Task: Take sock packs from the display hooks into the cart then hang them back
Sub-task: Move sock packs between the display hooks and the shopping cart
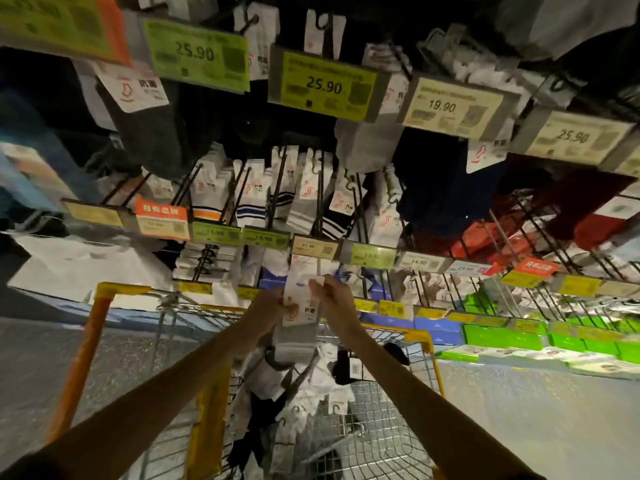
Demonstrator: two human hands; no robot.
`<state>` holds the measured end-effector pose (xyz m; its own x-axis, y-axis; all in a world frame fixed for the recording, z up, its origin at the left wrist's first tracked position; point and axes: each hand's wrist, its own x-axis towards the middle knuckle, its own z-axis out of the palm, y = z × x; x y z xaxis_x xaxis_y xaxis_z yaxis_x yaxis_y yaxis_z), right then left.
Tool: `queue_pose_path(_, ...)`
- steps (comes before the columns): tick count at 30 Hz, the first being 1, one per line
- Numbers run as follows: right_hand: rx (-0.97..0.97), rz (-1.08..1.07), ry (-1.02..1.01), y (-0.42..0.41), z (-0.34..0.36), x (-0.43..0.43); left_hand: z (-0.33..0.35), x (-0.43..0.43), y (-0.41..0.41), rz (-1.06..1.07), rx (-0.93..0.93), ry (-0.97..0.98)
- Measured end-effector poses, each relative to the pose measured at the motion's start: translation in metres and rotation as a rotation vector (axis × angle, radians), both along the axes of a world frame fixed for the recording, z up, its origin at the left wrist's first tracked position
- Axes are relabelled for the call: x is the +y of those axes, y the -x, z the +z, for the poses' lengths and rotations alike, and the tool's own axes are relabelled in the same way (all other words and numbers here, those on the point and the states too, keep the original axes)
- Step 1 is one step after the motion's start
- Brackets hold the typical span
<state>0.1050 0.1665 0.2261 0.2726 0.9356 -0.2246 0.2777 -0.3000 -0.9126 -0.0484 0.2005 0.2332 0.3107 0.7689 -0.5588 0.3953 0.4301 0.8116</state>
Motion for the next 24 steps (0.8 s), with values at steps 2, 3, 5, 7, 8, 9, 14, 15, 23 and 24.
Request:
queue_pose_path(2, 0.054, -0.065, -0.021, 0.002, -0.001, 0.013, -0.004, 0.014, -0.003, 0.006, -0.022, -0.009)
queue_pose_path(3, 0.084, -0.092, -0.038, 0.003, -0.001, 0.02, -0.005, 0.02, -0.005, 0.019, -0.044, -0.006)
queue_pose_path(5, 0.114, -0.141, -0.069, 0.004, -0.006, 0.032, -0.008, 0.031, -0.007, 0.07, -0.103, 0.009)
queue_pose_path(7, 0.127, -0.185, -0.076, 0.001, -0.012, 0.039, -0.008, 0.04, -0.007, 0.087, -0.149, 0.006)
queue_pose_path(8, 0.147, -0.197, -0.082, 0.0, -0.014, 0.04, -0.009, 0.043, -0.007, 0.079, -0.163, -0.007)
queue_pose_path(9, 0.181, -0.203, -0.087, 0.0, -0.013, 0.04, -0.011, 0.047, -0.006, 0.072, -0.179, -0.023)
queue_pose_path(14, 0.265, -0.268, -0.144, -0.001, -0.013, 0.047, -0.011, 0.064, -0.006, -0.007, -0.274, -0.108)
queue_pose_path(15, 0.278, -0.279, -0.155, -0.001, -0.014, 0.048, -0.011, 0.066, -0.007, -0.019, -0.283, -0.12)
queue_pose_path(23, 0.294, -0.365, -0.163, -0.001, -0.018, 0.047, -0.003, 0.066, -0.016, -0.049, -0.284, -0.173)
queue_pose_path(24, 0.291, -0.367, -0.16, -0.002, -0.018, 0.048, -0.004, 0.068, -0.017, -0.035, -0.276, -0.173)
